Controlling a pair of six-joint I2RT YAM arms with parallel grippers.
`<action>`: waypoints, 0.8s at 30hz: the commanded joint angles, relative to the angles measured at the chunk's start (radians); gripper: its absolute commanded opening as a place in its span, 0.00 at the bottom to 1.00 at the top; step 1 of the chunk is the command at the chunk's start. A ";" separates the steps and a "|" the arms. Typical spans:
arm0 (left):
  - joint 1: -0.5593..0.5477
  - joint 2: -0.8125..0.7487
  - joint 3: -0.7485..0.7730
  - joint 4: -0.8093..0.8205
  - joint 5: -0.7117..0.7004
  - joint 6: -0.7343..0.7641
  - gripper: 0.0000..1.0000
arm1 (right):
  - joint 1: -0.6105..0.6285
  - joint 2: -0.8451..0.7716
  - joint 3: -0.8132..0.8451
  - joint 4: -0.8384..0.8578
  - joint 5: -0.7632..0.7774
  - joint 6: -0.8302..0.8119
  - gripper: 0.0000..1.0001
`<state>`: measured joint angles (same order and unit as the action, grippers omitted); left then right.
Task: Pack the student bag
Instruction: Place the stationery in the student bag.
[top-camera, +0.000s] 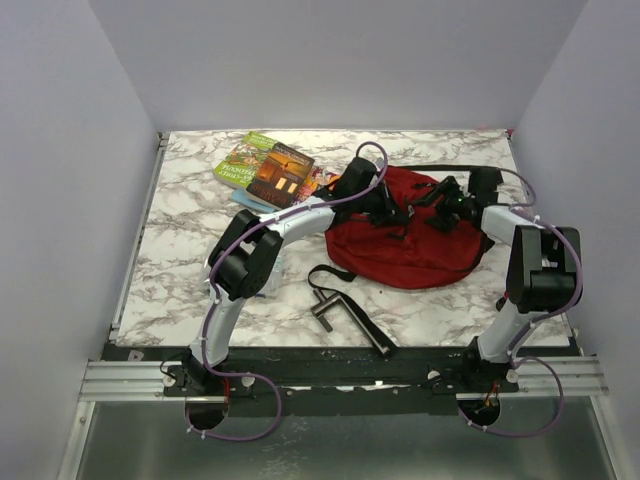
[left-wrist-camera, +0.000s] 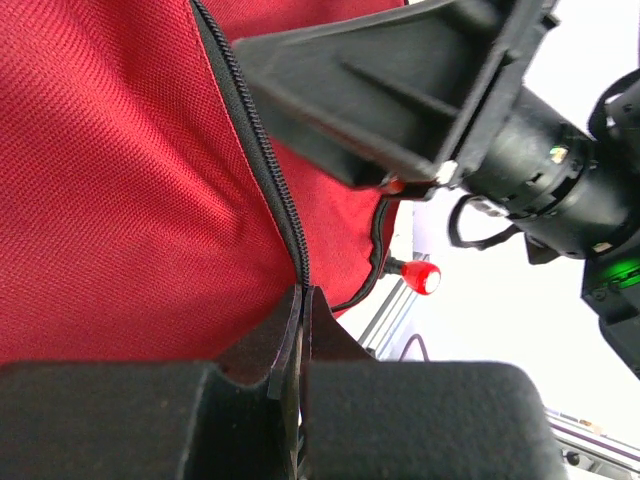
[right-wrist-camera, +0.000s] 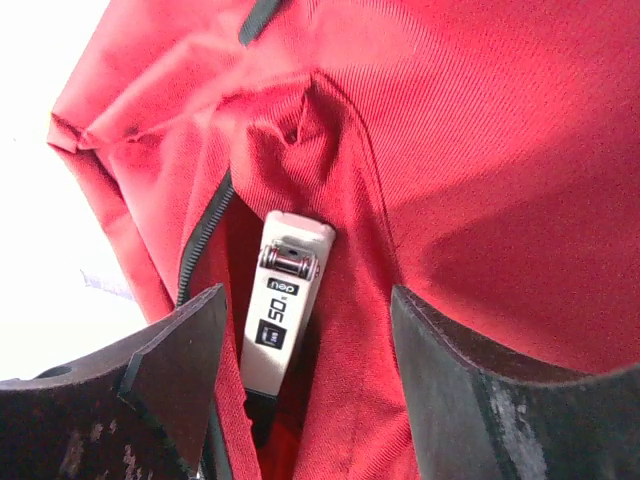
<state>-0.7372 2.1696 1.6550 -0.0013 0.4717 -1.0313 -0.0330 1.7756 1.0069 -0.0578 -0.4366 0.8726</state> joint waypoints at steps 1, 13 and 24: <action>-0.002 0.000 0.000 0.020 0.022 -0.016 0.00 | -0.040 -0.059 -0.005 -0.037 0.052 -0.129 0.63; -0.001 0.024 0.020 0.015 0.057 -0.033 0.00 | 0.070 0.080 0.025 0.222 -0.109 0.057 0.09; 0.007 0.031 0.018 0.007 0.055 -0.052 0.00 | 0.047 -0.048 0.092 -0.166 0.161 -0.190 0.16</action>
<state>-0.7303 2.1796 1.6547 -0.0055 0.4915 -1.0626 0.0399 1.8462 1.0618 0.0330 -0.4877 0.8642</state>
